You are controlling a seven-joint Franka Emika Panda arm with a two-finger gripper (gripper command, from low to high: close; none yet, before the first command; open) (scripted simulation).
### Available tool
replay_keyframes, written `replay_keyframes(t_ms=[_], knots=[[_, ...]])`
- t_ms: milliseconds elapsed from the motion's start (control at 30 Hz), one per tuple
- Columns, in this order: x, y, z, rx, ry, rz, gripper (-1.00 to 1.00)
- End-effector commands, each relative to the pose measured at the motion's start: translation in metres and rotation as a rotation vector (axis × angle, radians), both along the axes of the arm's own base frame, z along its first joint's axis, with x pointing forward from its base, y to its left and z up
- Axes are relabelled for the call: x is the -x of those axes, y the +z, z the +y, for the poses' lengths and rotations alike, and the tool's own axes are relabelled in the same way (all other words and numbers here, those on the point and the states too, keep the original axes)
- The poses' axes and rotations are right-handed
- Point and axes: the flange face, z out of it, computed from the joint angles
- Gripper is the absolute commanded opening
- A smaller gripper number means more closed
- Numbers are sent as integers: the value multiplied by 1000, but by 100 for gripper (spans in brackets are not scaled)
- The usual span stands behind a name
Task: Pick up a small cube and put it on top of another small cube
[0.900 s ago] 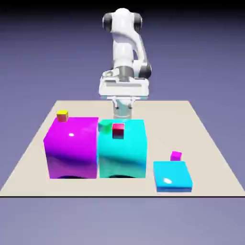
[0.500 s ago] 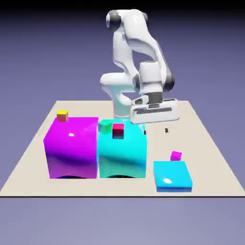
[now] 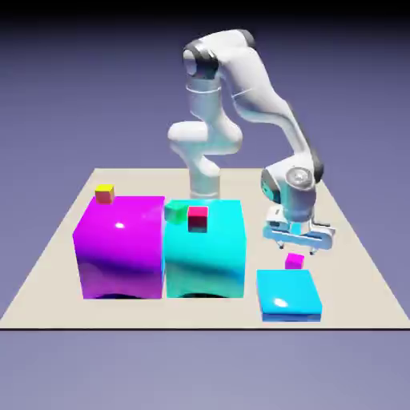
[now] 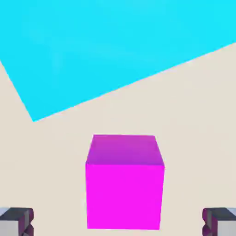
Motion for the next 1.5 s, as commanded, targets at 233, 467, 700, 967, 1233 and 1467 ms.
replay_keyframes(t_ms=[233, 467, 700, 967, 1233, 1467], knots=[[10, -44, 4, 0, 0, 0, -100], [-11, 13, -17, 14, -24, -3, -100], [-81, 72, -43, -49, 137, -235, -100], [-124, 176, -190, 13, -85, -290, -100], [-65, 264, -354, -8, -490, -193, -100], [-13, 268, -387, 2, -746, 1, -100]])
